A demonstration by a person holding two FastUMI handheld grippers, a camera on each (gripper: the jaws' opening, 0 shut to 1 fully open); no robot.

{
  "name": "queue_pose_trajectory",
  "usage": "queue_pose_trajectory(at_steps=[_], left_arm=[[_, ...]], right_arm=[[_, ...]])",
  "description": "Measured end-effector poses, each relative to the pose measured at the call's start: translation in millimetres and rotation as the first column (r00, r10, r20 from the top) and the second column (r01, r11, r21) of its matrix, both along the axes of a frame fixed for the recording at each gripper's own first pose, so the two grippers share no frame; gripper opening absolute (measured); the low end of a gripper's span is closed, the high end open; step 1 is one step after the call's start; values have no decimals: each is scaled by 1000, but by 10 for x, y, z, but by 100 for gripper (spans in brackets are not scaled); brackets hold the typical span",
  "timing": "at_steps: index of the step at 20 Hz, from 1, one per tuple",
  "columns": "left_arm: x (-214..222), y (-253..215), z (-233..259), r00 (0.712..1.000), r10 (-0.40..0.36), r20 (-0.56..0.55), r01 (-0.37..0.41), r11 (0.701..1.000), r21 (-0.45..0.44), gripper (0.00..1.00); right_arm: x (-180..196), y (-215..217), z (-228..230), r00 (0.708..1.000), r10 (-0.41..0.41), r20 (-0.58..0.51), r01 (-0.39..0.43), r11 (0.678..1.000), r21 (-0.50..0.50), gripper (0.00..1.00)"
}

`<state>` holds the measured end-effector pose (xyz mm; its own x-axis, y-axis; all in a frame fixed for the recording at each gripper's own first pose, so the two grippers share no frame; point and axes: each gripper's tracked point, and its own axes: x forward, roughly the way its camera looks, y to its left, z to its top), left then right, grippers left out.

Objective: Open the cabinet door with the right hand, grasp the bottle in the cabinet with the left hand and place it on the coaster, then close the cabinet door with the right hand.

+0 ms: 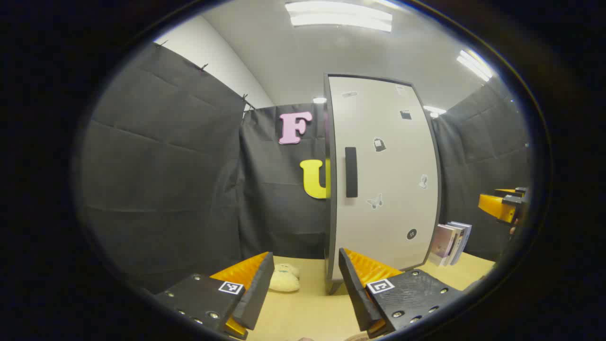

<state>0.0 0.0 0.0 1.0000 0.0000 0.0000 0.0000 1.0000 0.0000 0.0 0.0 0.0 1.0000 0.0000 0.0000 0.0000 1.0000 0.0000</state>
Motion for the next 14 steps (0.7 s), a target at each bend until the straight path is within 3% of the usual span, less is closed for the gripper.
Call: queue_pose_trajectory(at_steps=[14], left_arm=[[14,21,-70,1000,13,-7,-13,1000,-17,82]], right_arm=[[11,70,-68,1000,-10,-14,10,1000,4,94]])
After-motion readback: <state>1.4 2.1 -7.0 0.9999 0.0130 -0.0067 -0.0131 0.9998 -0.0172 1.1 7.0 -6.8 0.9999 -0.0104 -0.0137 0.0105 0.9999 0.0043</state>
